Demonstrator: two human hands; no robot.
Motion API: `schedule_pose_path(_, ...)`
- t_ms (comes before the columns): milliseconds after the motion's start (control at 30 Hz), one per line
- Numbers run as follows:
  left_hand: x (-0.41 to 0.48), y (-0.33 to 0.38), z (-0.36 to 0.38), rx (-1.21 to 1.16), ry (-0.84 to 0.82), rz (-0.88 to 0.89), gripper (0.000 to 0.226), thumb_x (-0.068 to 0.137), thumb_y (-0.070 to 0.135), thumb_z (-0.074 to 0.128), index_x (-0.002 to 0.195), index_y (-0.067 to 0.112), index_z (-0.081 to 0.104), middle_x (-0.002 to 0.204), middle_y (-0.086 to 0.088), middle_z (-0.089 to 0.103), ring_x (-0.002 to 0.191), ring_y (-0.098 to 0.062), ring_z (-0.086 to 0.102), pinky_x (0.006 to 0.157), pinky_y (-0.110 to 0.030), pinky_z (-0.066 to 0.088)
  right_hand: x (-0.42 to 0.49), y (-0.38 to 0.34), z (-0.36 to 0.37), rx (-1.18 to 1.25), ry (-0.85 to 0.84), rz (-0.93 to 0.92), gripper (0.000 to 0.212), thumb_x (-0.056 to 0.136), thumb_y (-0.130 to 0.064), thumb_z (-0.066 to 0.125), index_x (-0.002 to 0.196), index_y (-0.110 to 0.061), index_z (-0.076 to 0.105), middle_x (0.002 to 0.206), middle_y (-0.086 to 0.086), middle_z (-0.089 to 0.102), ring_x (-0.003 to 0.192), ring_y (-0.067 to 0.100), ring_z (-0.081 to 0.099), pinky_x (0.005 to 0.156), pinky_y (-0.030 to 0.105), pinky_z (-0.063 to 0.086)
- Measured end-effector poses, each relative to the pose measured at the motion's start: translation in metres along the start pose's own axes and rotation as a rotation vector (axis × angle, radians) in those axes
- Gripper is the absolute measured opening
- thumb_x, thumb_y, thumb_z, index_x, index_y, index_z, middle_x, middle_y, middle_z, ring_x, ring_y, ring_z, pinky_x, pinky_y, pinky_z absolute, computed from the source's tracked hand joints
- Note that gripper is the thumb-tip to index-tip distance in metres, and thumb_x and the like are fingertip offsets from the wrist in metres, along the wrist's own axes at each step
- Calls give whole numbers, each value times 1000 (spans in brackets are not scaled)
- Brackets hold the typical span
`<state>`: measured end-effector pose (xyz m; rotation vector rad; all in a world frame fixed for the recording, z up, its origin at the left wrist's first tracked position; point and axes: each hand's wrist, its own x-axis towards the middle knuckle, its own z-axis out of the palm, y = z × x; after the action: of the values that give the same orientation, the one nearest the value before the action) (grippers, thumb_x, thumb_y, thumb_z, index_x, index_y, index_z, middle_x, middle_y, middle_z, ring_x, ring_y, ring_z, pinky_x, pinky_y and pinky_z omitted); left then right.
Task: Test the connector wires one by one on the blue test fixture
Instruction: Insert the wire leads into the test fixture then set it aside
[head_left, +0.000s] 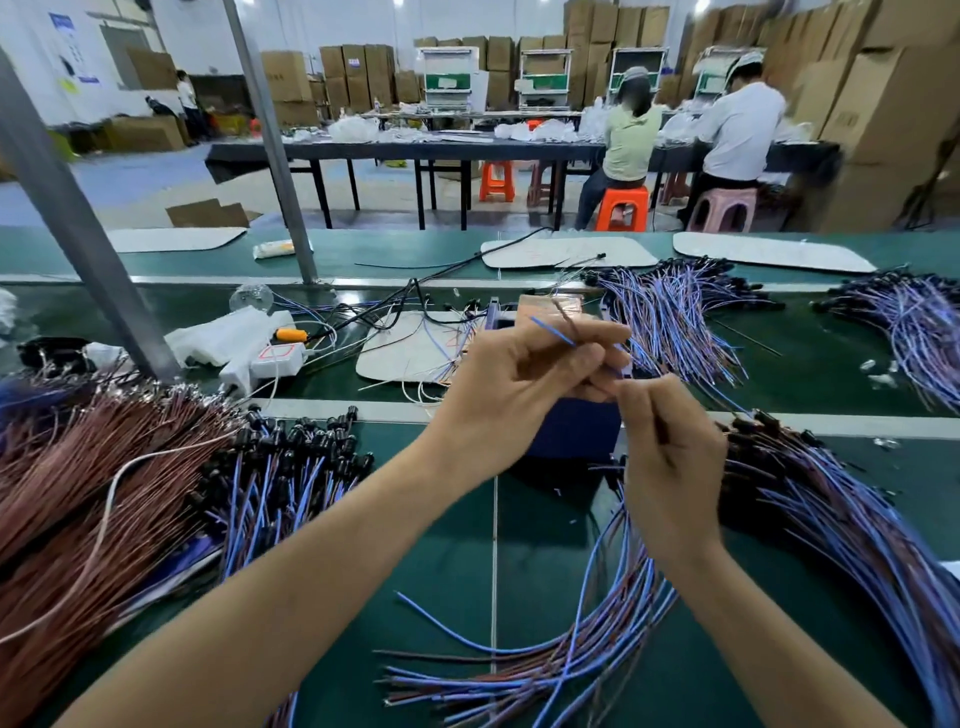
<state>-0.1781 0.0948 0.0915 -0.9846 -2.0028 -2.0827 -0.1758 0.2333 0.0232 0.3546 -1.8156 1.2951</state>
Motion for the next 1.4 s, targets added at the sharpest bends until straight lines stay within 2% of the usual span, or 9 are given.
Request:
schedule_pose_path(200, -3, 2, 2, -19, 120, 101, 29, 92, -6, 47, 109, 12, 61, 86, 4, 71, 75, -5, 66, 76, -17, 53, 18, -1, -16, -375, -49, -209, 26, 96, -25, 53, 92, -7, 70, 69, -8, 60, 71, 22, 47, 62, 26, 37)
schedule_pose_path(333, -3, 11, 3, -3, 117, 180, 31, 92, -6, 50, 105, 18, 64, 88, 13, 73, 84, -5, 67, 81, -18, 52, 40, -11, -25, -379, -18, -332, 20, 97, -14, 56, 95, 1, 68, 77, 8, 67, 64, 23, 58, 61, 32, 46)
schedule_pose_path(533, -22, 3, -7, -47, 111, 191, 29, 90, 0, 50, 110, 18, 62, 91, 8, 73, 84, -8, 68, 80, -19, 52, 17, -11, -26, -414, -75, -399, 23, 96, -15, 55, 87, 0, 69, 78, 8, 66, 62, 20, 55, 62, 26, 44)
schedule_pose_path(633, -35, -18, -14, -69, 140, 15, 18, 89, 3, 55, 106, 10, 57, 85, -1, 75, 70, -11, 67, 70, -19, 53, -22, -6, -21, -273, -261, -228, 17, 92, -14, 60, 80, -5, 68, 77, -1, 64, 62, 10, 54, 60, 19, 43)
schedule_pose_path(733, -45, -41, -19, -46, 132, -203, 15, 88, -5, 55, 89, 6, 46, 76, -6, 74, 59, -12, 63, 62, -20, 52, -54, -3, -11, -173, -429, 106, 9, 87, -10, 69, 81, -17, 71, 79, -8, 65, 69, 4, 59, 63, 12, 43)
schedule_pose_path(833, -50, -59, -21, 46, 40, -330, 15, 85, -8, 61, 80, 5, 54, 71, -8, 69, 59, -13, 60, 62, -22, 51, -64, -2, -2, 20, -462, 491, 21, 85, -10, 70, 90, -30, 72, 80, -7, 71, 76, 12, 65, 68, 19, 51)
schedule_pose_path(900, -51, -63, -22, 65, 30, -352, 16, 83, -7, 64, 78, 8, 59, 70, -8, 66, 61, -13, 60, 64, -22, 51, -62, -4, 4, 165, -415, 609, 21, 86, -7, 67, 90, -27, 72, 80, -4, 74, 77, 19, 68, 69, 24, 55)
schedule_pose_path(1167, -48, -64, -24, 61, 92, -396, 17, 82, -6, 66, 82, 10, 71, 76, -4, 71, 68, -8, 63, 69, -18, 52, -60, -6, 16, 245, -244, 706, 17, 88, -6, 65, 88, -22, 71, 75, 3, 73, 72, 22, 70, 64, 30, 58)
schedule_pose_path(1400, -40, -70, -16, 79, 113, -414, 20, 90, -3, 58, 97, 9, 71, 62, 9, 66, 55, -1, 56, 60, -13, 48, -52, -2, 21, 257, -181, 708, 13, 90, -7, 62, 83, -13, 71, 73, 3, 73, 69, 18, 71, 61, 26, 57)
